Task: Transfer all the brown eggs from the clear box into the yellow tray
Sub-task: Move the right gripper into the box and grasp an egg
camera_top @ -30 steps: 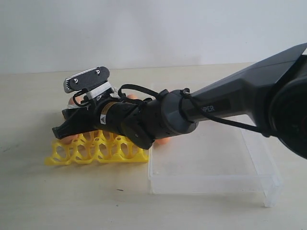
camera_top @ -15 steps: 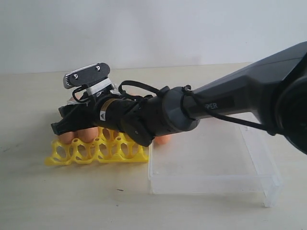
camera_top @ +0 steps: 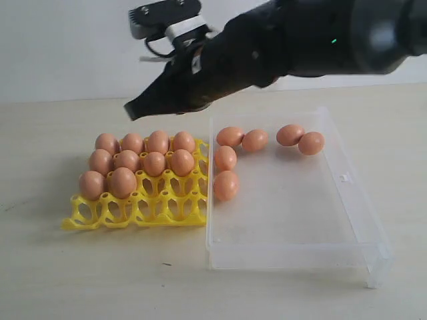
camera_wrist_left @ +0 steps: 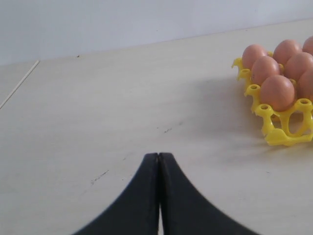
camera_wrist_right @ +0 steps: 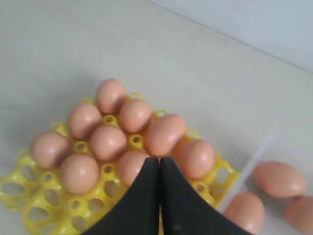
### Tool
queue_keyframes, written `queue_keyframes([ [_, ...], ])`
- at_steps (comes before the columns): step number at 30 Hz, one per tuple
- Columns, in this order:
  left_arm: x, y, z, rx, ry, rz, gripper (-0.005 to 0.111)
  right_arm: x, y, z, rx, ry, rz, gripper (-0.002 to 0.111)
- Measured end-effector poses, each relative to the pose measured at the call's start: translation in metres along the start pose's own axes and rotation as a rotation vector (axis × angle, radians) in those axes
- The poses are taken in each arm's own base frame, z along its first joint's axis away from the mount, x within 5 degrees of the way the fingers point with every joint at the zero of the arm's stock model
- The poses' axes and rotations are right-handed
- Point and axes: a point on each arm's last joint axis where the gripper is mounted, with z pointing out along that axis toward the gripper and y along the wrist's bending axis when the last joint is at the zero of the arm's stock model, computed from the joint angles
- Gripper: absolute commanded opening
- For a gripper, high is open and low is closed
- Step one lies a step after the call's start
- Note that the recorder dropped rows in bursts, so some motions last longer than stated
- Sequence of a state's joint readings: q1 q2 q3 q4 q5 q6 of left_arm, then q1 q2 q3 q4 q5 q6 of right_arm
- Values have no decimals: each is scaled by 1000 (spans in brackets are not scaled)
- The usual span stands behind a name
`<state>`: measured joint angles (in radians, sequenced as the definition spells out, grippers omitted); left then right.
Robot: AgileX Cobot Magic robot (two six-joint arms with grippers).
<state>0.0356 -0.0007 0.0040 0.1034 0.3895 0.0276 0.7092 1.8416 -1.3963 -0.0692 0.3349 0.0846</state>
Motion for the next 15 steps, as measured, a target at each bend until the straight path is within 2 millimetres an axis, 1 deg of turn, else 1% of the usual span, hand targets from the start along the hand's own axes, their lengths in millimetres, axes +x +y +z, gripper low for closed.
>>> queue_keyframes([
  [2,0,0,0,0,0,0,0,0,-20,-8,38,40,34,0],
  [4,0,0,0,0,0,0,0,4,-38,-12,69,91,77,0],
  [5,0,0,0,0,0,0,0,7,-47,-13,83,115,108,0],
  [7,0,0,0,0,0,0,0,16,-65,-8,106,166,167,2],
  [8,0,0,0,0,0,0,0,21,-75,-3,117,191,202,8],
  [9,0,0,0,0,0,0,0,35,-92,10,130,238,273,12],
  [10,0,0,0,0,0,0,0,41,-101,16,137,256,317,21],
  [11,0,0,0,0,0,0,0,52,-112,27,139,289,377,27],
  [12,0,0,0,0,0,0,0,56,-117,33,141,305,395,40],
  [13,0,0,0,0,0,0,0,59,-122,43,141,326,417,46],
  [14,0,0,0,0,0,0,0,59,-124,48,139,334,420,55],
  [15,0,0,0,0,0,0,0,56,-126,56,136,340,425,57],
])
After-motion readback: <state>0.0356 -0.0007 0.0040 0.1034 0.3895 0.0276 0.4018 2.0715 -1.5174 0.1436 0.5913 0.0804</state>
